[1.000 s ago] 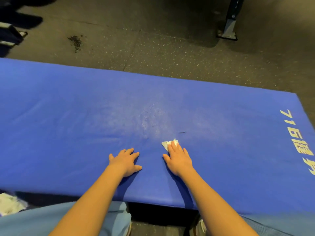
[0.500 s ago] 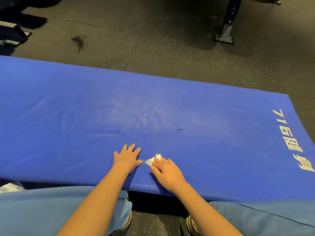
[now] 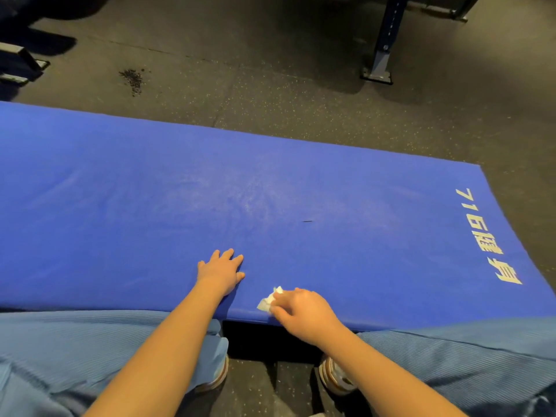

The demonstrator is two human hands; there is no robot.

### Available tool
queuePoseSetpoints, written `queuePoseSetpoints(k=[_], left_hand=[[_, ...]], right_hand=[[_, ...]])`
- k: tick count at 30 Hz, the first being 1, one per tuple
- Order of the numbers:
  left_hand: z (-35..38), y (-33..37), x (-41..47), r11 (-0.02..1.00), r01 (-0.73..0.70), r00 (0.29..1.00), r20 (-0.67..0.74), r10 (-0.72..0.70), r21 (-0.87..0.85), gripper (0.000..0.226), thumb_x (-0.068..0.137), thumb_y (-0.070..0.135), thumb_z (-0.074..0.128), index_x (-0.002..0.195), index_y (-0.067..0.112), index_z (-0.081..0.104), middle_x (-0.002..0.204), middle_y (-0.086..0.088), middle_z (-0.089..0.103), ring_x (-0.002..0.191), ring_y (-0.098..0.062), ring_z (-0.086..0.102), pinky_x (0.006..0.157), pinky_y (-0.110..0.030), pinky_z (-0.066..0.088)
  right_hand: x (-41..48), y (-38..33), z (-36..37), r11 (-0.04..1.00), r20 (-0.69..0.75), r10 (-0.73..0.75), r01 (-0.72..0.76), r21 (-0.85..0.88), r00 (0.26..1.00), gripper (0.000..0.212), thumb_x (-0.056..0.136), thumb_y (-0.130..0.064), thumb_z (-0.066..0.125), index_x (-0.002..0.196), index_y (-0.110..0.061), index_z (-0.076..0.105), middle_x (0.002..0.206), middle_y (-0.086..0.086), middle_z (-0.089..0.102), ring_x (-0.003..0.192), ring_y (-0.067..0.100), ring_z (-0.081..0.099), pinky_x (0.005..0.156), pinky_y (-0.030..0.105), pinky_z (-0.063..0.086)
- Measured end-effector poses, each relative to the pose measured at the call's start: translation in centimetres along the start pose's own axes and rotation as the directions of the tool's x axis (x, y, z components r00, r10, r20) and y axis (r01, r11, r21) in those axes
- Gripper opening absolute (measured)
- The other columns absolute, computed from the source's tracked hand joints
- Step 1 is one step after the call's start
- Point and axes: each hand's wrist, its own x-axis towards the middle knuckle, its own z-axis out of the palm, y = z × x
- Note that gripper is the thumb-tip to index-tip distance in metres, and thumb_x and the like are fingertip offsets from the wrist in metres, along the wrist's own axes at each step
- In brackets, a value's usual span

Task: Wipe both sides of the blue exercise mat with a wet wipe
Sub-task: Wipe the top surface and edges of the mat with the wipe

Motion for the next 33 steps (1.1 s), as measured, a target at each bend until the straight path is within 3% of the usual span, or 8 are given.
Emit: queuePoseSetpoints(k=[3, 10, 14, 18, 23, 25, 28, 33], left_hand=[[-0.1, 0.2, -1.0, 1.000, -0.024, 1.000, 0.009, 0.024, 0.017, 0.051, 0.104, 0.043, 0.033, 0.152, 0.029, 0.022, 0.159, 0.005, 0.015, 0.146, -0.025, 0.014, 0.105, -0.044, 0.035], [-0.1, -0.4, -2.8, 0.997, -0.073, 0.997, 0.012, 0.073, 0.025, 0.045, 0.101, 0.039, 0.038, 0.145, 0.028, 0.036, 0.151, 0.006, 0.030, 0.136, -0.019, 0.032, 0.096, -0.040, 0.040], [-0.4, -1.4, -3.9, 0.998, -0.066, 0.995, 0.074, 0.066, 0.000, 0.050, 0.096, 0.038, 0.047, 0.145, 0.027, 0.037, 0.153, 0.006, 0.028, 0.137, -0.020, 0.033, 0.101, -0.042, 0.038], [-0.7, -2.7, -4.9, 0.998, -0.065, 0.989, 0.133, 0.066, -0.012, 0.064, 0.090, 0.041, 0.058, 0.147, 0.027, 0.033, 0.154, 0.006, 0.025, 0.137, -0.020, 0.033, 0.106, -0.045, 0.037], [-0.9, -3.8, -6.2, 0.992, -0.027, 0.989, 0.146, 0.009, 0.121, 0.077, 0.084, 0.037, 0.065, 0.150, 0.029, 0.025, 0.155, 0.006, 0.024, 0.140, -0.019, 0.031, 0.105, -0.043, 0.036], [-0.5, -4.2, -6.4, 0.989, -0.014, 0.995, 0.104, -0.002, 0.150, 0.079, 0.084, 0.031, 0.063, 0.151, 0.030, 0.021, 0.156, 0.007, 0.022, 0.140, -0.019, 0.030, 0.105, -0.042, 0.036], [-0.6, -4.8, -6.6, 0.985, -0.011, 1.000, 0.018, 0.009, 0.173, 0.085, 0.085, 0.035, 0.064, 0.153, 0.032, 0.013, 0.160, 0.007, 0.014, 0.144, -0.019, 0.023, 0.110, -0.044, 0.030], [-1.2, -5.9, -6.8, 0.990, 0.027, 0.997, -0.078, -0.016, 0.141, 0.082, 0.092, 0.038, 0.058, 0.155, 0.032, 0.005, 0.162, 0.008, 0.006, 0.146, -0.019, 0.017, 0.113, -0.049, 0.026]], right_hand=[[-0.4, 0.2, 0.3, 0.989, -0.071, 0.145, -0.146, -0.001, 0.987, 0.024, 0.096, -0.032, 0.038, 0.092, -0.016, 0.054, 0.128, 0.006, 0.055, 0.098, 0.027, 0.051, 0.067, 0.032, 0.036], [-2.7, -1.2, 1.9, 0.989, -0.061, -0.148, 0.148, -0.005, 0.987, 0.047, 0.090, -0.026, 0.054, 0.134, -0.019, 0.043, 0.146, -0.003, 0.038, 0.137, 0.019, 0.029, 0.100, 0.036, 0.040], [-1.3, -0.7, 3.0, 0.992, -0.095, 0.016, -0.028, -0.124, 0.995, 0.060, 0.080, -0.021, 0.066, 0.135, -0.012, 0.042, 0.143, 0.005, 0.039, 0.136, 0.028, 0.032, 0.103, 0.036, 0.038], [-0.5, -2.1, 4.4, 0.976, -0.113, 0.075, -0.097, -0.198, 0.991, 0.066, 0.042, -0.014, 0.088, 0.102, -0.013, 0.062, 0.109, 0.006, 0.062, 0.102, 0.029, 0.062, 0.073, 0.032, 0.053], [0.0, -1.4, 3.4, 0.930, -0.071, 0.061, -0.082, -0.358, 0.996, 0.068, 0.027, -0.013, 0.088, 0.093, -0.017, 0.070, 0.087, 0.007, 0.067, 0.080, 0.023, 0.067, 0.050, 0.025, 0.044], [0.1, -2.0, 1.5, 0.904, -0.040, 0.062, -0.073, -0.422, 0.997, 0.061, 0.035, -0.017, 0.087, 0.093, -0.016, 0.069, 0.085, 0.008, 0.068, 0.074, 0.021, 0.065, 0.047, 0.023, 0.040], [0.1, -2.2, -0.7, 0.891, -0.075, -0.034, -0.003, -0.453, 0.997, 0.057, 0.080, -0.005, 0.060, 0.134, -0.008, 0.044, 0.115, 0.015, 0.057, 0.105, 0.030, 0.056, 0.064, 0.030, 0.039], [0.0, -0.5, -4.9, 0.914, -0.159, 0.038, -0.099, -0.394, 0.987, 0.071, 0.086, -0.004, 0.049, 0.149, -0.024, 0.023, 0.118, 0.008, 0.054, 0.109, 0.027, 0.053, 0.072, 0.033, 0.043]])
